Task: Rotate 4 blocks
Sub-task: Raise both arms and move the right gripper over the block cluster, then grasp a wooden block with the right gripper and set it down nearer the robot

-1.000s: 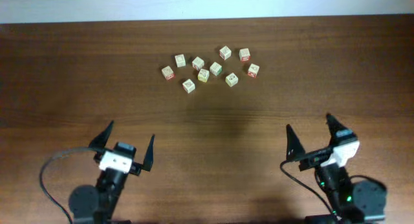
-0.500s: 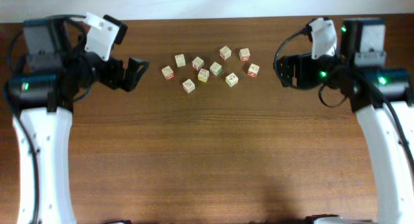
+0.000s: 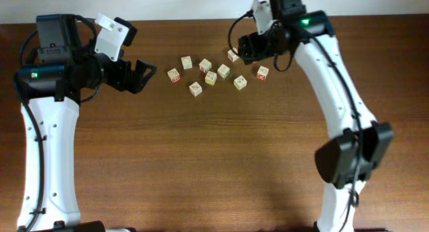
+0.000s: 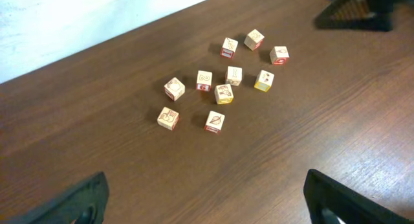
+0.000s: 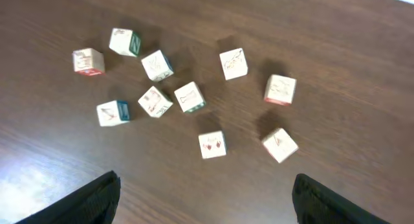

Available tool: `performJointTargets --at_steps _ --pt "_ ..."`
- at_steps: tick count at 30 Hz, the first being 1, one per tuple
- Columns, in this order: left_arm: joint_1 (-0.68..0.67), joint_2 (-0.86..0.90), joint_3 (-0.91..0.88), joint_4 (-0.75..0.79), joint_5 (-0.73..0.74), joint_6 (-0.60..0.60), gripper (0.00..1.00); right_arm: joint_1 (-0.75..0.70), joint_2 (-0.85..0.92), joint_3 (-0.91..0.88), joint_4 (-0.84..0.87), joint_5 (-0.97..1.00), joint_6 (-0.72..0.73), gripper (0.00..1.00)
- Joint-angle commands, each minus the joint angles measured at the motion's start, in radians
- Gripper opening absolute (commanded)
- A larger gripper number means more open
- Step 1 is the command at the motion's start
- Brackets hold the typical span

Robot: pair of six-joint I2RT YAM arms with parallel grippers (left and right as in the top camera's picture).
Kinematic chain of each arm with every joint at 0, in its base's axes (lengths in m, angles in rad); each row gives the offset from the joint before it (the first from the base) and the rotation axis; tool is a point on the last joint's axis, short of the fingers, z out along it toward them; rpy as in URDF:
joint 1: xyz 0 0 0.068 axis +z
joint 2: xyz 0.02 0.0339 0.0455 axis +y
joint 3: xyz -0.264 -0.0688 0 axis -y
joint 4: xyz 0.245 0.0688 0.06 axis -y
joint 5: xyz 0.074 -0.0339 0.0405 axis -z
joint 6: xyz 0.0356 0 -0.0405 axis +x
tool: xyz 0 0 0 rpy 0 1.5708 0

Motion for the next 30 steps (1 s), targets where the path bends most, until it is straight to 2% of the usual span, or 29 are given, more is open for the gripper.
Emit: performJointTargets --at_steps 1,7,11,16,18,20,24,26,30 --pt "0.002 0.015 0.017 0.0 0.017 0.003 0.86 0.043 0.111 0.031 0.013 0.109 -0.047 0.85" --pt "0.002 0.085 0.017 0.001 0.014 -0.067 0.87 0.069 0.245 -0.005 -0.002 0.107 -0.112 0.82" --pt "0.002 0.099 0.017 0.0 0.013 -0.076 0.87 0.075 0.336 -0.005 0.0 0.107 -0.119 0.7" --pt "0.002 0.099 0.017 0.001 0.013 -0.076 0.87 0.075 0.36 -0.005 0.044 0.108 -0.113 0.55" --pt "0.002 0.099 0.017 0.001 0.013 -0.076 0.87 0.075 0.375 -0.005 0.044 0.109 -0.077 0.45" --pt "0.002 0.099 0.017 0.001 0.013 -0.076 0.87 0.074 0.38 -0.005 0.036 0.124 0.012 0.3" --pt "0.002 0.099 0.017 0.001 0.013 -0.076 0.87 0.074 0.35 -0.001 -0.062 0.122 0.197 0.23" --pt "0.002 0.099 0.017 0.002 0.013 -0.076 0.87 0.074 0.31 0.034 -0.158 0.112 0.22 0.19" --pt "0.002 0.099 0.017 0.005 0.014 -0.076 0.87 0.074 0.128 0.06 -0.28 0.076 0.239 0.18"
